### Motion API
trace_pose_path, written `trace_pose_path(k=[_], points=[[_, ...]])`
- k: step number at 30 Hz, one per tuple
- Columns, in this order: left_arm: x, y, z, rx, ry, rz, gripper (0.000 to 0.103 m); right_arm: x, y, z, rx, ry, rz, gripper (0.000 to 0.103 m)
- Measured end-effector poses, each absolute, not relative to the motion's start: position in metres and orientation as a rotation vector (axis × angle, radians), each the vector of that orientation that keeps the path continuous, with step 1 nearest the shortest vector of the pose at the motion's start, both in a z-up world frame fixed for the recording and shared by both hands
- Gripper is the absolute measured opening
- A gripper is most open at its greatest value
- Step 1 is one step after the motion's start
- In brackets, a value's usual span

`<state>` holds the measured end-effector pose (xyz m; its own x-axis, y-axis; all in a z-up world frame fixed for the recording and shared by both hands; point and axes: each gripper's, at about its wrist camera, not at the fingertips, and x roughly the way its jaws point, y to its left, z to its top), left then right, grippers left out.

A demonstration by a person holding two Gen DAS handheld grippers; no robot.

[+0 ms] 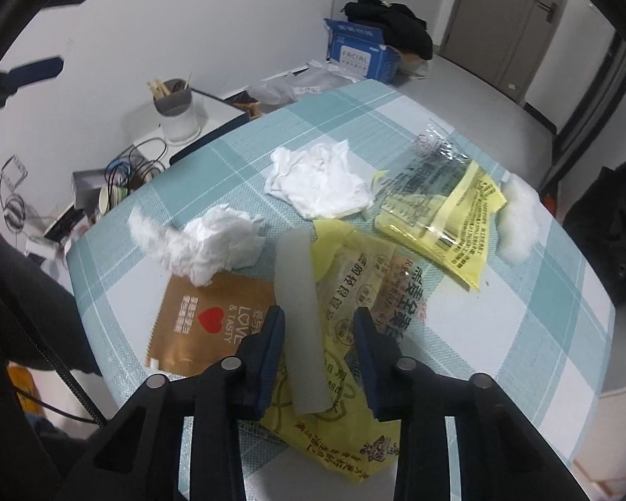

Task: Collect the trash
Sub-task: 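Lower the right gripper onto the white foam stick and close it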

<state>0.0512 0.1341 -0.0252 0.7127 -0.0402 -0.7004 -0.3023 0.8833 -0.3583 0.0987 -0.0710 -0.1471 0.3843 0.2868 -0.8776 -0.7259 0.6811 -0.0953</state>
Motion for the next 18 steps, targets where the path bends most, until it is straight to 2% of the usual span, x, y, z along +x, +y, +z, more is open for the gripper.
trace_pose_path(k=[2, 7, 16, 18], points=[[0.052, 0.134, -0.026, -0.475, 0.774, 0.152, 0.098, 0.098, -0.07, -0.147, -0.519, 0.976, 0.69, 0.025], [0.054, 0.134, -0.03, -0.476, 0.793, 0.156, 0.098, 0.098, -0.072, -0.142, -0.495, 0.979, 0.707, 0.009], [0.059, 0.131, -0.039, -0.471, 0.84, 0.153, 0.098, 0.103, -0.086, -0.127, -0.405, 0.988, 0.726, 0.006], [0.06, 0.129, -0.04, -0.467, 0.85, 0.145, 0.098, 0.103, -0.092, -0.122, -0.378, 0.985, 0.731, 0.0]])
